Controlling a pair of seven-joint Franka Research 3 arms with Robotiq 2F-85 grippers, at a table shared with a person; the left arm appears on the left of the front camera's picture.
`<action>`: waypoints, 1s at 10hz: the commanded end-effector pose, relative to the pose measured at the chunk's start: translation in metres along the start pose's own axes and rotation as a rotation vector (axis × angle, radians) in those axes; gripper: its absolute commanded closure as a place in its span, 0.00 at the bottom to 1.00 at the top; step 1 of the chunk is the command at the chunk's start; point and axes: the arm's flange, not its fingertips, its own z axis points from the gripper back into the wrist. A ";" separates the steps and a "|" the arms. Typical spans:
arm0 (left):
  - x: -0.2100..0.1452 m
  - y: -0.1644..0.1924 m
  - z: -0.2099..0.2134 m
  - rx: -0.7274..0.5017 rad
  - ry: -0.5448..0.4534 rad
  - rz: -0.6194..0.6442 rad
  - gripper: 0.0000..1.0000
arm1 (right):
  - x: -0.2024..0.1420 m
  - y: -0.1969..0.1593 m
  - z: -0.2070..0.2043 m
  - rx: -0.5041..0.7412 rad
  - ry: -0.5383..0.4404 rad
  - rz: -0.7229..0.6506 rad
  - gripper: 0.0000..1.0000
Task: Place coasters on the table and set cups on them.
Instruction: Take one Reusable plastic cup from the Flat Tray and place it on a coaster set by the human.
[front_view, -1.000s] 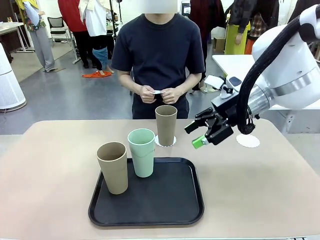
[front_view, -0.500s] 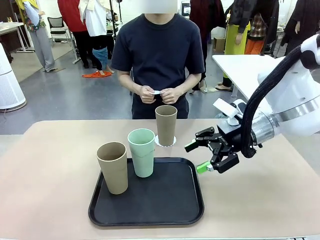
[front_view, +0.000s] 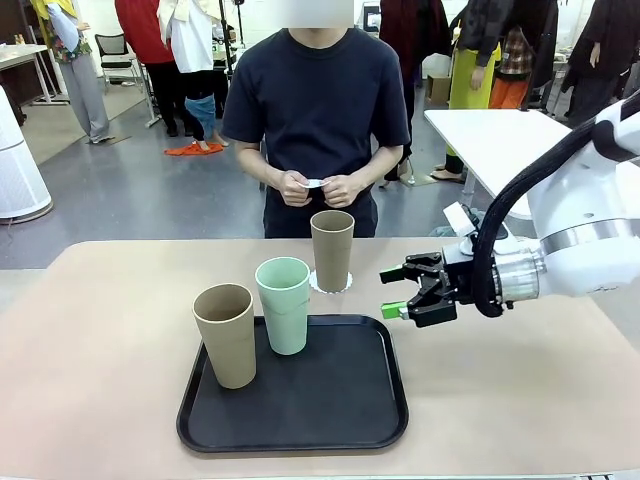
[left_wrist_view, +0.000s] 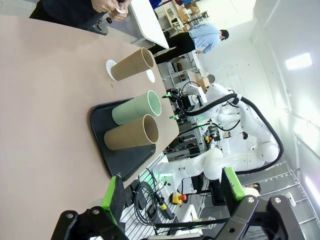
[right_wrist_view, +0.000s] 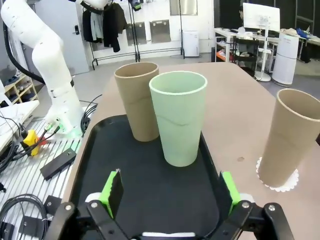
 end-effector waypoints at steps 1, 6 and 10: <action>0.000 -0.002 0.002 -0.014 -0.008 -0.005 0.00 | -0.009 0.006 -0.018 0.031 -0.063 0.025 0.00; 0.000 -0.002 0.002 -0.014 -0.008 -0.005 0.00 | -0.004 0.002 -0.008 0.011 -0.019 0.003 0.00; 0.000 -0.002 0.002 -0.014 -0.008 -0.005 0.00 | -0.039 -0.005 -0.050 -0.122 -0.115 -0.051 0.00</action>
